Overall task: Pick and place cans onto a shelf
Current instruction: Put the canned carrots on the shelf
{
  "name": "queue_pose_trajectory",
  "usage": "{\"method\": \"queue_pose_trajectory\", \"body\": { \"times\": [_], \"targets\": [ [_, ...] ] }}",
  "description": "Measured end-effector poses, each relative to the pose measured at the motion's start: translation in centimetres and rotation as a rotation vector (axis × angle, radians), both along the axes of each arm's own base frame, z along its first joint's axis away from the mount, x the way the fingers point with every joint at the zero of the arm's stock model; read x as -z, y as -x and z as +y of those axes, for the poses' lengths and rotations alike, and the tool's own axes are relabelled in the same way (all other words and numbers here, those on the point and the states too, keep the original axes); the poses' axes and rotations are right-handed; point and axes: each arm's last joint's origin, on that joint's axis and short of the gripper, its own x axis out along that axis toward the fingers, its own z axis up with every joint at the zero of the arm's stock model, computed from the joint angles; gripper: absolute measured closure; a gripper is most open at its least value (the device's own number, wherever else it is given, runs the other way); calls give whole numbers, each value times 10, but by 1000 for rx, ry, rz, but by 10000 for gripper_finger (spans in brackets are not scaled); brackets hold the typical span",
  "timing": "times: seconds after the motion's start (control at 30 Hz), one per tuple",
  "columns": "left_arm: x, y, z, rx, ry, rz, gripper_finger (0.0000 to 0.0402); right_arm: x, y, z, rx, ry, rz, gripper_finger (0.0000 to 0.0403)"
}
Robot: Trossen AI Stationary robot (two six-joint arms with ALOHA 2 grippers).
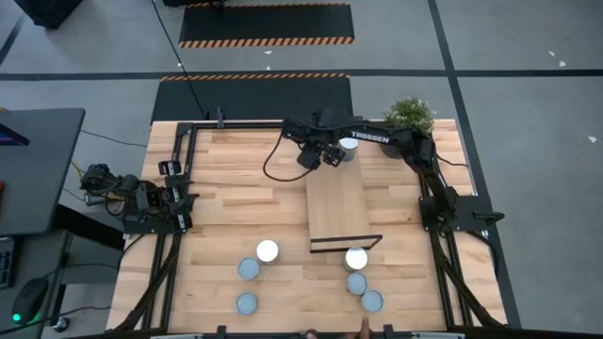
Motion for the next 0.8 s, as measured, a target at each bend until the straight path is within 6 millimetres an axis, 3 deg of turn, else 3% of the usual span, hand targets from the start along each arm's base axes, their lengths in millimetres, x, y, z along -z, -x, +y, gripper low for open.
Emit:
{"method": "queue_pose_trajectory", "body": {
  "times": [0.43,0.8],
  "targets": [
    [0,0,0,0,0,0,253,23,7,-22,37,-42,14,23],
    [0,0,0,-5,3,1,253,24,7,-27,69,-60,-23,24]
  ]
}}
